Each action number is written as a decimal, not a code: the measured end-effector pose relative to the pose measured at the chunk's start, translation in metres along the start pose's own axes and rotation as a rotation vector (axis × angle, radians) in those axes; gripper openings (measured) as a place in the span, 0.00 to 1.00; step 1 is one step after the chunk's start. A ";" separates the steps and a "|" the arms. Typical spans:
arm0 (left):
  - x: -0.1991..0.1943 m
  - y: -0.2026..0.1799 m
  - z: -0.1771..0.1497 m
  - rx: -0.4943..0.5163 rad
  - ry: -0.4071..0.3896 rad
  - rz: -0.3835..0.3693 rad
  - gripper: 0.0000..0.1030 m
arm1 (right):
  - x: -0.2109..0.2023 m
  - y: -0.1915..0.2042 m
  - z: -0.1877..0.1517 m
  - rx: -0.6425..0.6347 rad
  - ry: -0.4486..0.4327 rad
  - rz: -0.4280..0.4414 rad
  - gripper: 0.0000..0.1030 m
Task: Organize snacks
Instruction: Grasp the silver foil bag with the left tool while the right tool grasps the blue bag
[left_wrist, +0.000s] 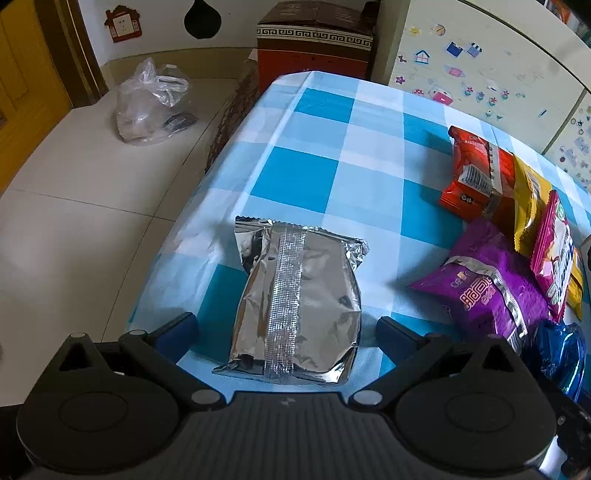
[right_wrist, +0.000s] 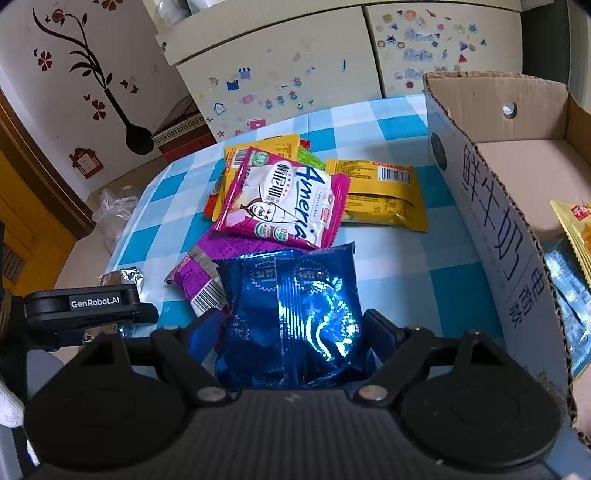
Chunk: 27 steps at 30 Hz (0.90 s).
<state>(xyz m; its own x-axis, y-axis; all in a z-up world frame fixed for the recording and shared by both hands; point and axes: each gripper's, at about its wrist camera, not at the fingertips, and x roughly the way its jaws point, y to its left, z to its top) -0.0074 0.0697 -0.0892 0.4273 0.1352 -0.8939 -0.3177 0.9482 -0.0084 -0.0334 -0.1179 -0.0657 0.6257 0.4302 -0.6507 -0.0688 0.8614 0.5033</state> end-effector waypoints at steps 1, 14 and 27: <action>0.000 0.000 0.000 -0.001 0.001 0.000 1.00 | 0.000 0.000 0.000 -0.002 0.000 -0.001 0.81; -0.007 -0.006 0.001 0.067 -0.044 -0.043 0.84 | -0.004 -0.001 -0.001 0.002 -0.008 -0.004 0.72; -0.027 0.007 -0.018 0.031 -0.093 -0.083 0.63 | -0.026 0.001 -0.003 -0.003 -0.044 0.019 0.68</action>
<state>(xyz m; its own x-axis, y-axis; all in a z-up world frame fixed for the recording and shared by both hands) -0.0363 0.0676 -0.0729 0.5282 0.0807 -0.8453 -0.2525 0.9654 -0.0656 -0.0520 -0.1272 -0.0495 0.6574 0.4345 -0.6156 -0.0835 0.8540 0.5135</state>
